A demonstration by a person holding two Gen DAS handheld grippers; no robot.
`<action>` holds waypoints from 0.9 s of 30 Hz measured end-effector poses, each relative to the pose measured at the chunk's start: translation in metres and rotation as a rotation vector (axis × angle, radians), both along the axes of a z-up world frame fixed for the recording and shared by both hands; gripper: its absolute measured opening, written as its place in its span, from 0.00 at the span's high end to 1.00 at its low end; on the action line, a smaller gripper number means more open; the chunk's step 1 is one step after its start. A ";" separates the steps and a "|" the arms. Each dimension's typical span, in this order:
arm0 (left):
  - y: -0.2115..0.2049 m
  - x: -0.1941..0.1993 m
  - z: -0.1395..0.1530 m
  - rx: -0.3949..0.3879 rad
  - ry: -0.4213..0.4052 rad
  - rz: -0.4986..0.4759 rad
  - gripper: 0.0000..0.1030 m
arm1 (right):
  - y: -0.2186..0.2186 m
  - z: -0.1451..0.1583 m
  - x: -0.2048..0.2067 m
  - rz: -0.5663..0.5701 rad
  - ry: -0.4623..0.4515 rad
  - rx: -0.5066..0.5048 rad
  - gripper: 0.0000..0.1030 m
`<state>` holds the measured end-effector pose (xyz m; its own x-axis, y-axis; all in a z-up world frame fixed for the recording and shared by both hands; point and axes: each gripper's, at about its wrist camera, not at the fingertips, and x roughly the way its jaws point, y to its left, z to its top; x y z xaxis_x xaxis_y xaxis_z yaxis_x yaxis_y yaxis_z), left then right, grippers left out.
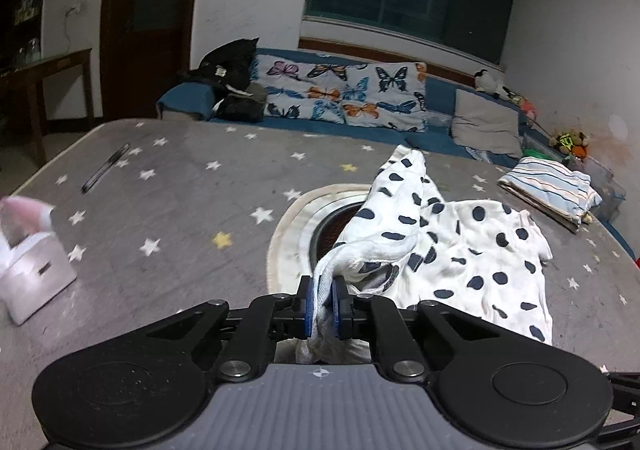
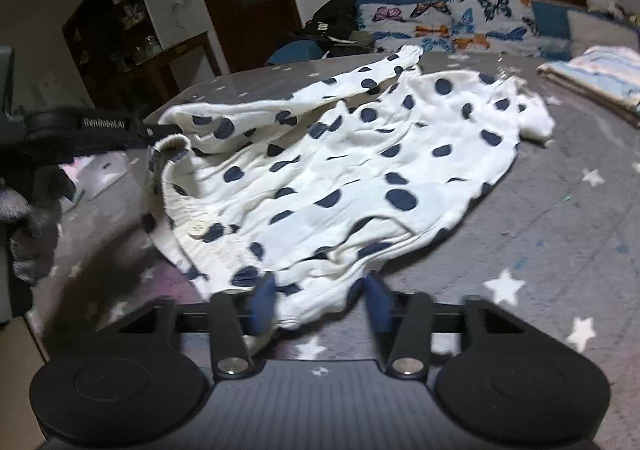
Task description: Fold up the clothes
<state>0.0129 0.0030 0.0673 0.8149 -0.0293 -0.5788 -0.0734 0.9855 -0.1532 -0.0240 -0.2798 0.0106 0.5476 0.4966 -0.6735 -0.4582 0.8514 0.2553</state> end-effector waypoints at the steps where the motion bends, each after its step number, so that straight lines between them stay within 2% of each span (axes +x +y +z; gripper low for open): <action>1: 0.003 -0.002 0.000 -0.007 0.002 0.003 0.91 | 0.000 0.000 0.000 0.002 0.008 0.008 0.74; 4: 0.010 -0.011 0.001 -0.023 0.006 0.010 0.93 | -0.005 0.002 -0.002 -0.007 0.008 0.011 0.92; 7: 0.015 -0.022 0.003 -0.040 0.013 0.002 0.94 | -0.016 0.008 -0.003 -0.017 -0.006 0.027 0.96; 14: 0.018 -0.064 0.005 -0.089 0.052 -0.051 0.95 | -0.040 0.033 -0.031 0.056 -0.057 0.042 0.97; 18: 0.024 -0.096 0.006 -0.133 0.082 -0.088 0.95 | -0.049 0.044 -0.060 0.140 -0.068 0.036 0.97; 24: 0.022 -0.132 -0.010 -0.137 0.196 -0.143 0.95 | -0.055 0.045 -0.098 0.257 -0.023 -0.006 0.96; 26: 0.024 -0.137 -0.013 -0.131 0.218 -0.147 0.94 | -0.059 0.044 -0.101 0.271 0.006 0.003 0.93; 27: 0.024 -0.139 -0.014 -0.127 0.227 -0.148 0.91 | -0.061 0.043 -0.103 0.277 0.019 0.007 0.89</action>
<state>-0.1260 0.0274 0.0532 0.6464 -0.2219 -0.7300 0.0230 0.9620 -0.2720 -0.1265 -0.3404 0.0538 0.3775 0.6301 -0.6786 -0.6686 0.6925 0.2711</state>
